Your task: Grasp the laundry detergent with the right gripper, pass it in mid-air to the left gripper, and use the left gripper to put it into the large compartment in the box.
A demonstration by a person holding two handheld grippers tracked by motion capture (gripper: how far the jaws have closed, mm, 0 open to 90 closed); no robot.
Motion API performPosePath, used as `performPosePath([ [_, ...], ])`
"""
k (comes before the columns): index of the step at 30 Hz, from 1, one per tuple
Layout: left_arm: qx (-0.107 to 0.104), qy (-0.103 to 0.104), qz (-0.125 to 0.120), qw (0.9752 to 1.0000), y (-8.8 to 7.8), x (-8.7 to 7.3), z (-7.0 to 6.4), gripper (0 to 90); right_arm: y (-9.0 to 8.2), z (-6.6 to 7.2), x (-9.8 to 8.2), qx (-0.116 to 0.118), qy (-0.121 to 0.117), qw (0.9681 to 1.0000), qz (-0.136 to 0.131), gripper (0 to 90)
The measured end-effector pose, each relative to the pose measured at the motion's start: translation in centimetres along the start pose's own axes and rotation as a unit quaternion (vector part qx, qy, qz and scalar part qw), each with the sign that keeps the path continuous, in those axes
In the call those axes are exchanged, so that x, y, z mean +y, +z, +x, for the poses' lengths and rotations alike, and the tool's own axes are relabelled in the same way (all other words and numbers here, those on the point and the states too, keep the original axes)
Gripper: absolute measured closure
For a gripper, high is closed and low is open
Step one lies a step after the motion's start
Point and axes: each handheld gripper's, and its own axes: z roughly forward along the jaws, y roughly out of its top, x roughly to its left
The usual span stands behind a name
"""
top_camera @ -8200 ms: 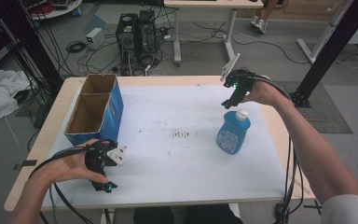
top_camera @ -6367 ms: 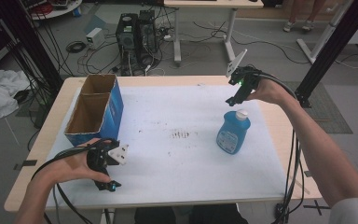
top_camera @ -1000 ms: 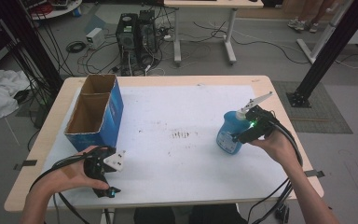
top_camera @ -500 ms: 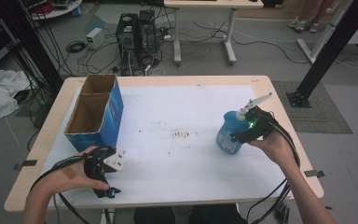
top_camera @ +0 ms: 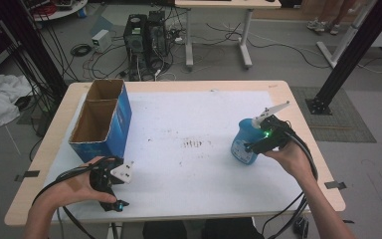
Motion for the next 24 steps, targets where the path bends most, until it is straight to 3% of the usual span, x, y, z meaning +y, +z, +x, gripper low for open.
performPosePath([
  [24,0.001,-0.004,-0.003,1.0000,0.11,-0.16,-0.05,15.3,0.34,0.30,-0.03,-0.004,0.003,0.9999,-0.012,27.9],
])
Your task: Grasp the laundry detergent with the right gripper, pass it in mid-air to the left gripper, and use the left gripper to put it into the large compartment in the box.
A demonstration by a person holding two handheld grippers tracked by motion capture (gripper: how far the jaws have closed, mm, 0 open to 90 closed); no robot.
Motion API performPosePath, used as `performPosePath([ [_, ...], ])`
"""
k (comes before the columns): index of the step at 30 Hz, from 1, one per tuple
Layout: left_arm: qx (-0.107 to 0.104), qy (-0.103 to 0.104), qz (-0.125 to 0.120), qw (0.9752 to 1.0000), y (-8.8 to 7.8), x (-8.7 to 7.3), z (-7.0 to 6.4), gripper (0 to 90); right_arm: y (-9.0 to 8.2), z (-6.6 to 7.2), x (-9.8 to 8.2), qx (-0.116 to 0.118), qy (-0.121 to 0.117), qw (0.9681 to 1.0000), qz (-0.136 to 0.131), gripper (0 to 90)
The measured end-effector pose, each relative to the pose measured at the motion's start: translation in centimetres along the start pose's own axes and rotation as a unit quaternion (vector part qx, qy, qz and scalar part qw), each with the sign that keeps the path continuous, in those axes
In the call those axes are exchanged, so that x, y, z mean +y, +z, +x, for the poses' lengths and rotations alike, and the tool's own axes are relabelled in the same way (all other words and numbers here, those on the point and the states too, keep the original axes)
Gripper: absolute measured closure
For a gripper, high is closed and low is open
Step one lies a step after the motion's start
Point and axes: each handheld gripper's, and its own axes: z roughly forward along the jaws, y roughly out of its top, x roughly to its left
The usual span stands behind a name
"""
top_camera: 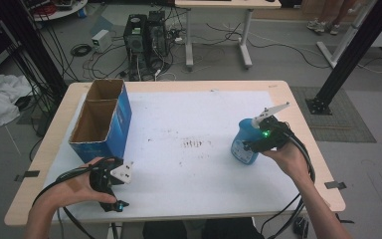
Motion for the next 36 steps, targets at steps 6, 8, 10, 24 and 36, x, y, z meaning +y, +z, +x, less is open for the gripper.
performPosePath([
  [6,0.002,0.002,0.000,1.0000,-0.09,0.04,0.06,15.3,0.08,0.07,-0.09,0.003,0.000,1.0000,-0.004,31.9],
  [8,0.002,0.002,0.000,1.0000,-0.09,0.04,0.06,15.3,0.08,0.07,-0.09,0.003,0.000,1.0000,-0.003,31.9],
  [10,0.001,0.002,0.000,1.0000,-0.05,0.03,0.07,15.3,0.08,0.07,-0.09,0.003,0.000,1.0000,-0.003,32.0],
  [24,0.003,0.001,0.000,1.0000,-0.16,0.09,0.09,15.3,-0.05,-0.01,-0.47,0.002,0.000,0.9999,-0.017,44.7],
  [36,0.005,-0.002,0.002,1.0000,-0.46,0.57,0.29,15.3,-0.11,-0.01,-0.52,0.001,-0.001,0.9998,-0.020,46.8],
])
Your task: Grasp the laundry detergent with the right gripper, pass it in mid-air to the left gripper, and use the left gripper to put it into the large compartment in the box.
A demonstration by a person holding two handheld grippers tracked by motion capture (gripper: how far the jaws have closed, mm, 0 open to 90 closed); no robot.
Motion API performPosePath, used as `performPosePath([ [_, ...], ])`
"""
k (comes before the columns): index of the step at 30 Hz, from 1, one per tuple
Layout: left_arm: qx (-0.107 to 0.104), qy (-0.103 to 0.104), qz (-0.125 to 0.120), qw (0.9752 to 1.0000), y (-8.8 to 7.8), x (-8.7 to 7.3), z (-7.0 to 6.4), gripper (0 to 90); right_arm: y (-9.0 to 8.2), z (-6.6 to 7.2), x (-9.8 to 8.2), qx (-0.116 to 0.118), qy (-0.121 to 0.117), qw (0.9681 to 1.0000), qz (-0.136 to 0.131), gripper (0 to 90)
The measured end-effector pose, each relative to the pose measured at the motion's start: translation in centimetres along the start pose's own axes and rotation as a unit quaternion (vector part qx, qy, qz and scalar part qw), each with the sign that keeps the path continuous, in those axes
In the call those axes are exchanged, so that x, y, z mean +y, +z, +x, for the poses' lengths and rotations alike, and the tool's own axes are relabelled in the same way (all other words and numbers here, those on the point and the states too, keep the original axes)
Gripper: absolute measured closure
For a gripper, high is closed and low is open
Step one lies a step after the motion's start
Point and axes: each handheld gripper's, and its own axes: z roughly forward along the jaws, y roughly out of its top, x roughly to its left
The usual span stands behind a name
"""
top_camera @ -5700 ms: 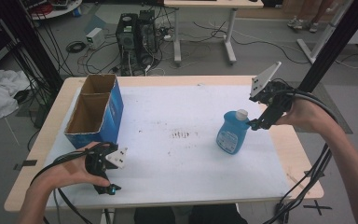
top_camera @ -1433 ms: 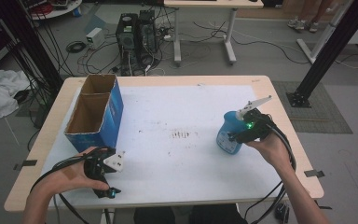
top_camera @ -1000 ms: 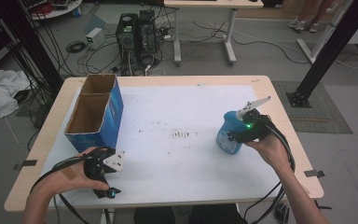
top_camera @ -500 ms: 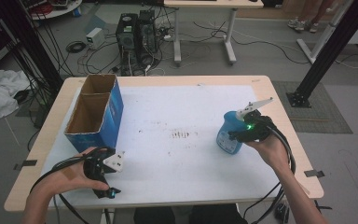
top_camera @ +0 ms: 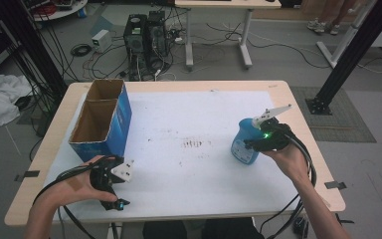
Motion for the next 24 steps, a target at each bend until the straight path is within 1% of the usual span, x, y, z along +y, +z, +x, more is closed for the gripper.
performPosePath([
  [1,0.002,-0.002,0.000,1.0000,-0.2,0.3,0.1,15.3,-0.1,-0.1,0.1,0.022,0.005,0.9997,-0.006,47.1],
  [2,0.002,0.000,-0.001,1.0000,-0.4,0.4,0.2,15.3,-0.1,-0.1,0.3,0.032,0.004,0.9994,-0.011,47.2],
  [3,0.002,0.000,-0.001,1.0000,-0.4,0.4,0.2,15.3,-0.1,-0.1,0.3,0.032,0.004,0.9994,-0.011,47.2],
  [4,0.001,0.001,-0.002,1.0000,-0.6,0.6,0.3,15.3,-0.3,-0.1,0.5,0.039,0.001,0.9991,-0.013,47.1],
  [5,0.001,0.001,-0.002,1.0000,-0.6,0.6,0.3,15.3,-0.3,-0.1,0.5,0.039,0.001,0.9991,-0.013,47.1],
  [6,0.005,0.000,-0.006,1.0000,-1.0,1.0,0.5,15.3,-0.4,0.1,0.8,0.044,-0.005,0.9989,-0.016,47.1],
  [7,0.007,0.003,-0.009,0.9999,-1.6,1.6,0.8,15.3,-0.8,0.4,1.5,0.046,-0.019,0.9985,-0.022,47.1],
  [8,0.006,0.003,-0.011,0.9999,-1.9,1.9,1.0,15.3,-1.3,0.8,2.5,0.053,-0.044,0.9973,-0.024,47.0],
  [9,0.008,0.007,-0.012,0.9999,-2.3,2.3,1.3,15.3,-1.5,1.1,3.1,0.060,-0.056,0.9964,-0.025,46.9],
  [10,0.011,0.007,-0.016,0.9998,-2.6,2.7,1.6,15.3,-1.7,1.3,3.6,0.066,-0.070,0.9950,-0.027,46.9],
  [12,0.009,0.010,-0.020,0.9997,-3.4,3.5,2.2,15.3,-2.1,1.9,4.7,0.079,-0.100,0.9914,-0.031,46.9],
  [15,0.011,0.006,-0.025,0.9996,-4.7,4.8,3.1,15.3,-2.4,2.5,6.0,0.108,-0.133,0.9845,-0.039,46.8],
  [18,0.011,0.000,-0.044,0.9990,-6.1,6.4,4.1,15.3,-2.2,2.8,6.8,0.140,-0.153,0.9773,-0.044,46.8],
  [20,0.011,0.000,-0.056,0.9984,-7.1,7.7,4.5,15.3,-2.1,2.9,7.2,0.155,-0.165,0.9733,-0.040,46.8],
  [21,0.013,0.004,-0.056,0.9983,-7.7,8.4,4.8,15.3,-1.9,3.1,7.3,0.158,-0.173,0.9712,-0.039,46.8],
  [22,0.013,0.004,-0.056,0.9983,-7.7,8.4,4.8,15.3,-1.9,3.1,7.3,0.158,-0.173,0.9712,-0.039,46.8],
  [23,0.014,0.006,-0.063,0.9979,-8.6,9.8,5.1,15.3,-1.8,3.4,7.6,0.162,-0.190,0.9678,-0.033,46.8],
  [24,0.014,0.010,-0.063,0.9979,-9.0,10.6,5.3,15.3,-1.7,3.6,7.7,0.164,-0.198,0.9659,-0.030,46.9],
])
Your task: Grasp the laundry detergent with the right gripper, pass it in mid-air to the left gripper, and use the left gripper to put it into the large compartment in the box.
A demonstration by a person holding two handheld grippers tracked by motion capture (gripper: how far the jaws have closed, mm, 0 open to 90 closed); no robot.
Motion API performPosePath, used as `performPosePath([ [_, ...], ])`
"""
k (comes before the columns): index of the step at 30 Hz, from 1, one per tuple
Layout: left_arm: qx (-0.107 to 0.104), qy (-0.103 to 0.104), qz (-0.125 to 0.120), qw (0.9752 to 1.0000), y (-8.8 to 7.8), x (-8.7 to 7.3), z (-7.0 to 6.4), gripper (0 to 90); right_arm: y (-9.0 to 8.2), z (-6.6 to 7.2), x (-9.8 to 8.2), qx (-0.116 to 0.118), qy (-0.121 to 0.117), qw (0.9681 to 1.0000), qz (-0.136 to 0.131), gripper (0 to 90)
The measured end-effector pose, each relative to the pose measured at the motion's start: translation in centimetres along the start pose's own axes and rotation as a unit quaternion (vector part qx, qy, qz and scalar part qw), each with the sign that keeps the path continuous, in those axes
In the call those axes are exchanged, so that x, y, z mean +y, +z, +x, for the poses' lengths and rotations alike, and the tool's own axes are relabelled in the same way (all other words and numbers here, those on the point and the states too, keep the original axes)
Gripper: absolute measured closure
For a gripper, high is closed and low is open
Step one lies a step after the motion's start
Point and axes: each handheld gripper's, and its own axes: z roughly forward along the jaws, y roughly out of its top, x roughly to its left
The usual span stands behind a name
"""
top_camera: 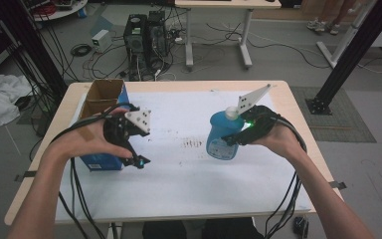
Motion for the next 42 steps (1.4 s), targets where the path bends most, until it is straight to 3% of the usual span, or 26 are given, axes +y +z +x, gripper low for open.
performPosePath([
  [9,-0.017,0.001,0.023,0.9996,-1.0,6.1,0.4,15.3,1.3,-0.1,0.6,0.044,-0.031,0.9985,0.000,46.9],
  [13,-0.022,-0.003,0.025,0.9995,-0.6,7.9,0.9,15.3,1.6,0.0,0.8,0.064,-0.047,0.9968,0.000,46.9],
  [17,-0.020,-0.004,0.024,0.9995,-0.3,8.6,1.2,15.3,1.9,0.1,1.0,0.072,-0.056,0.9958,0.004,46.9],
  [18,-0.019,-0.004,0.022,0.9996,0.4,9.5,1.4,15.3,2.2,0.2,1.2,0.076,-0.064,0.9950,0.008,46.9],
  [28,-0.029,0.001,0.020,0.9994,2.3,11.4,1.5,15.3,2.9,0.5,1.5,0.084,-0.074,0.9937,0.006,46.9],
  [29,-0.030,0.000,0.018,0.9994,3.3,12.1,1.7,15.3,2.9,0.5,1.5,0.084,-0.074,0.9937,0.006,46.8],
  [33,-0.032,-0.004,0.012,0.9994,4.0,12.6,1.8,15.3,3.0,0.5,1.7,0.085,-0.076,0.9935,0.002,46.9],
  [42,-0.029,0.001,0.024,0.9993,5.2,13.2,2.0,15.3,3.2,0.5,1.8,0.087,-0.075,0.9934,-0.001,46.8],
])
